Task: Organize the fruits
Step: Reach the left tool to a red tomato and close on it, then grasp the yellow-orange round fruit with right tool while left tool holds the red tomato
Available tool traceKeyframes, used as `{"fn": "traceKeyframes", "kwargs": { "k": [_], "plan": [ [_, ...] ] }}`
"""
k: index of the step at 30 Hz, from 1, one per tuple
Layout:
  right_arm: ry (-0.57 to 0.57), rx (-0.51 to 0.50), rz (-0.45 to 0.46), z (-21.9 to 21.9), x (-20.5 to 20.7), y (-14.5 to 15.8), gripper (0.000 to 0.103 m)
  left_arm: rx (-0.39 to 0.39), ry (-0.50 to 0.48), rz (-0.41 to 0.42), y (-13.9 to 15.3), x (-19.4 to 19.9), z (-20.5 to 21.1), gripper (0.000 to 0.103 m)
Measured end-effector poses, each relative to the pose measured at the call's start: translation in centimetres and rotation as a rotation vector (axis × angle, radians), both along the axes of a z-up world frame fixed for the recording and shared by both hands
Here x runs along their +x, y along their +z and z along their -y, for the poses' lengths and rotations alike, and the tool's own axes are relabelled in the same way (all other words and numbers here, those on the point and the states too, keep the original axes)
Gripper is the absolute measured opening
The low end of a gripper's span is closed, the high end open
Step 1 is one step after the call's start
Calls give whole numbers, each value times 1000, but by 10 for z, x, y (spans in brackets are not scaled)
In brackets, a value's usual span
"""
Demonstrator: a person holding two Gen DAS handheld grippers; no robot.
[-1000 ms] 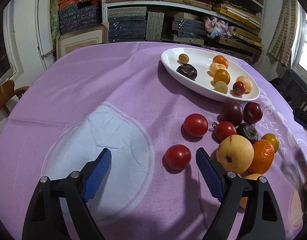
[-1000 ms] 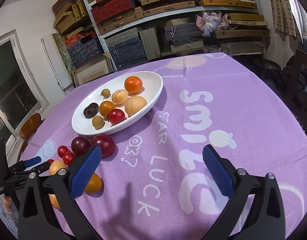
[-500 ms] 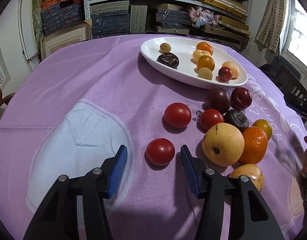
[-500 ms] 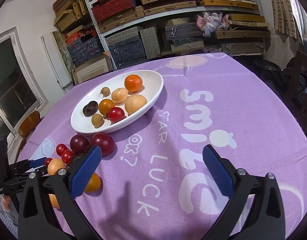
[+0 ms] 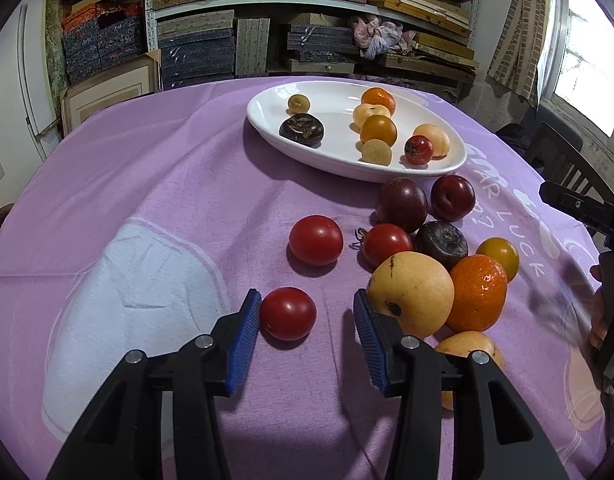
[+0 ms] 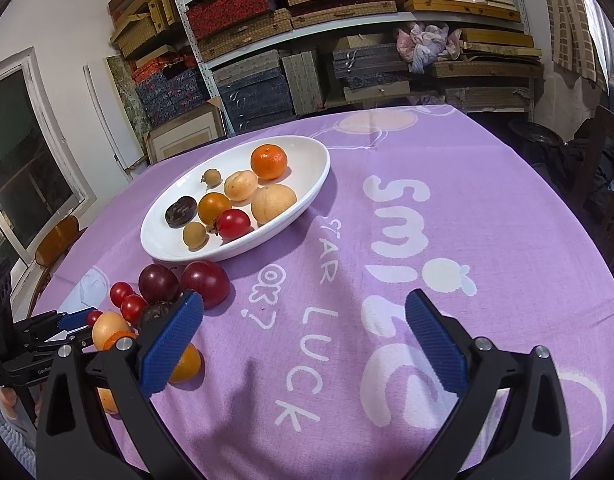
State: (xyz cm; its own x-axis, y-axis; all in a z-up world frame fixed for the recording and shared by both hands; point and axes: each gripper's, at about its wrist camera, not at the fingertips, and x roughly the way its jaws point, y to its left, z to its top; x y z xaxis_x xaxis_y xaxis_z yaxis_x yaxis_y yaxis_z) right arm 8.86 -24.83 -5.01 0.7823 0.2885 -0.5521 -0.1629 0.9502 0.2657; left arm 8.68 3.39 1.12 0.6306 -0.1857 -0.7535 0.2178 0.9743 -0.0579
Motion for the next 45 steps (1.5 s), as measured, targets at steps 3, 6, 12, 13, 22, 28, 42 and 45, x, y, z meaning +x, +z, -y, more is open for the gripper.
{"fn": "traceKeyframes", "kwargs": {
  "k": [3,6,12,13,22,28,42,45],
  "plan": [
    [3,-5,5,-1,-1,0,99,-7,3,-22,-3,3,-1,40],
    [14,-11,11,-3,-1,0,99,-3,4,-21,-3,3,0,39],
    [41,-32,26,-10,-5,2,99,-11,16,-21,-2,3,-4,30],
    [52,-34,29,-12,-6,3,99,-19,24,-20,-2,3,-6,27],
    [268,-271,71,-65,-27,4,98,-27,86,9,3,-3,-27,27],
    [345,-337,48,-84,-30,-6,73,-28,79,5,3,-3,-27,27],
    [426,-342,-18,-106,-23,-13,47,-18,73,-13,0,-3,-24,27],
    [425,-317,-43,-105,-17,-13,46,-18,73,-14,0,-2,-23,27]
  ]
}}
